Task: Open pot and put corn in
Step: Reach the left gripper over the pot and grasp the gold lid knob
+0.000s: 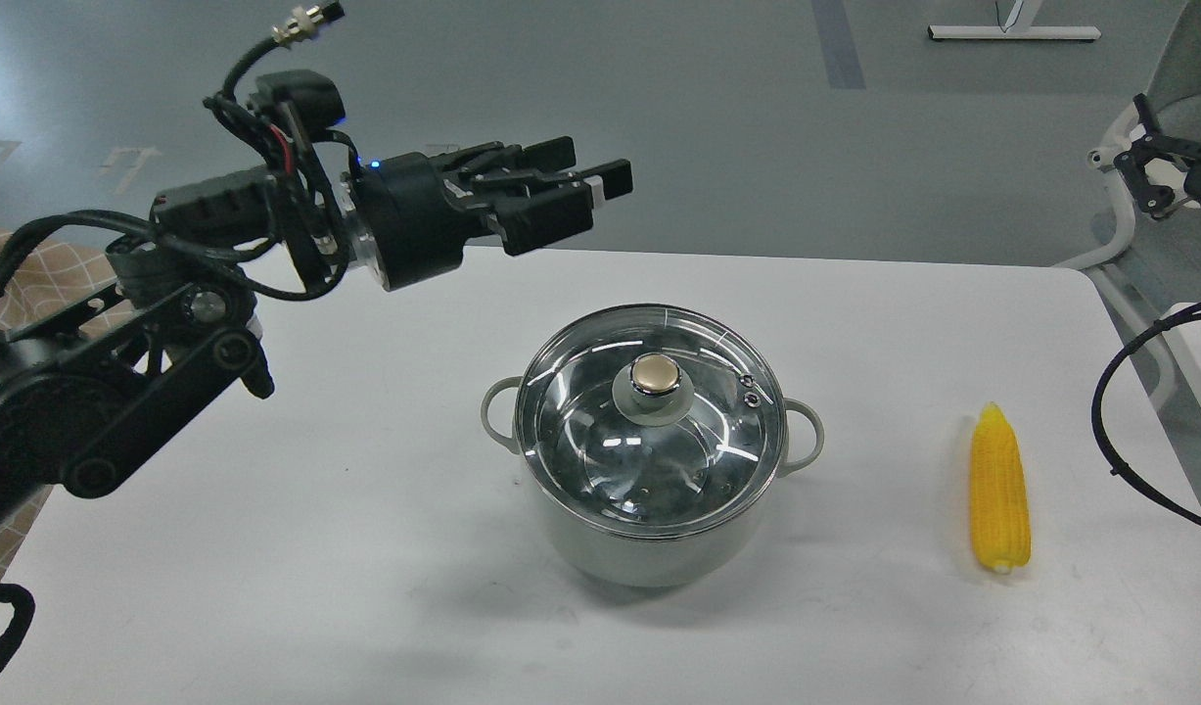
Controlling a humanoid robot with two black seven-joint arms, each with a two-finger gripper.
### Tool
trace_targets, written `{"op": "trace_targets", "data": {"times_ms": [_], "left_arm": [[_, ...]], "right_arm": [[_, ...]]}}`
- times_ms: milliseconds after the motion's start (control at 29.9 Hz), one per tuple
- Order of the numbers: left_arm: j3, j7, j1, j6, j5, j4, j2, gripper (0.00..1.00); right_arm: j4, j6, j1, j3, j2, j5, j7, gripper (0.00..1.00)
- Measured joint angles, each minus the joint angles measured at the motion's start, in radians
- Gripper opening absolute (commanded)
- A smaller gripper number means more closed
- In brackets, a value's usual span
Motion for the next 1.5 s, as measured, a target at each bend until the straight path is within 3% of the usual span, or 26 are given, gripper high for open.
{"op": "trace_targets", "data": {"times_ms": [401,936,1070,1270,1504], "left_arm": [[0.267,-0.004,-0.017,0.116,0.297,0.001,-0.033,0.71],[0.302,-0.001,0.019,0.164,0.313,0.086,-0.098,0.69],[0.302,-0.002,0.04,0.176,0.313,0.087,-0.097,0.6],[0.302,-0.002,0.052,0.181,0.314,0.088,-0.097,0.36],[0.301,-0.002,0.055,0.181,0.313,0.089,-0.095,0.29]], "right_arm": [[0.012,0.0,-0.002,0.031,0.001,0.001,0.0,1.0],[0.032,0.0,-0.007,0.037,0.001,0.002,0.0,1.0],[0.032,0.0,-0.007,0.037,0.001,0.002,0.0,1.0],[0.033,0.0,-0.007,0.037,0.006,0.002,0.0,1.0],[0.033,0.0,-0.007,0.035,0.01,0.002,0.0,1.0]]}}
